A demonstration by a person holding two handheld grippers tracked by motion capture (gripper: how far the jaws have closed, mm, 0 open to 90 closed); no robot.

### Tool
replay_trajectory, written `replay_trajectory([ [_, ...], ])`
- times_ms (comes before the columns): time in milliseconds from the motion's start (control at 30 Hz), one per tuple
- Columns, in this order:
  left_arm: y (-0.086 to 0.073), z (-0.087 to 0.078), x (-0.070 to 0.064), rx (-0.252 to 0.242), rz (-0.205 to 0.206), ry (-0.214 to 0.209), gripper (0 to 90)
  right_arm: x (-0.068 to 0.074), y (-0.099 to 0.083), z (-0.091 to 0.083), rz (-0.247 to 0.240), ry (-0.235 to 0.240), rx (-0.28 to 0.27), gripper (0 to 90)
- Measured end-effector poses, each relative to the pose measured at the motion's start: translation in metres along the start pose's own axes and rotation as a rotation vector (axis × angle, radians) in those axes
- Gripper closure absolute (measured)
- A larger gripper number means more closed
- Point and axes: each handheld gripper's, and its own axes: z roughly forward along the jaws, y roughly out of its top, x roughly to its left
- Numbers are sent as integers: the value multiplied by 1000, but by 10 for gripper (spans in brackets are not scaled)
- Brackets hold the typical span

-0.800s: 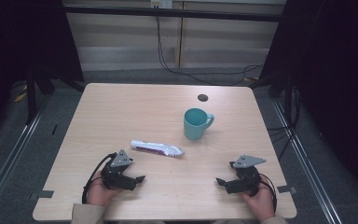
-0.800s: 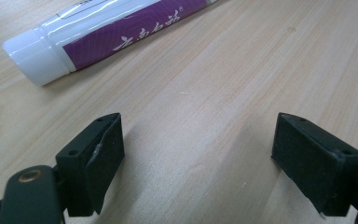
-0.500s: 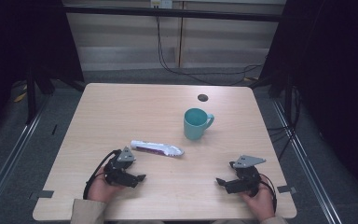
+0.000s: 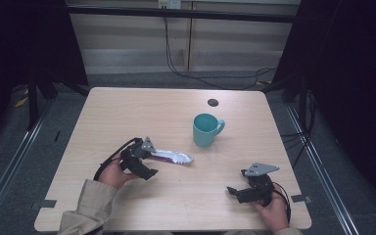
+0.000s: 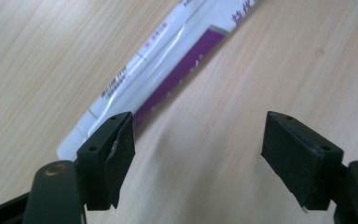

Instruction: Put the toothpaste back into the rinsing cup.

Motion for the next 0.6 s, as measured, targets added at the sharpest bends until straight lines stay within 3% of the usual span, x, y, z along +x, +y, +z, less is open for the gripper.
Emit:
replay_trajectory([
  [167, 18, 12, 5, 37, 38, -7, 257, 0, 0, 0, 0, 0, 0, 129],
  [367, 28, 20, 9, 56, 49, -6, 245, 0, 0, 0, 0, 0, 0, 130],
  [433, 33, 23, 12, 60, 74, -7, 241, 0, 0, 0, 0, -1, 0, 130],
  [600, 40, 27, 16, 72, 90, -10, 245, 0, 0, 0, 0, -1, 0, 130],
])
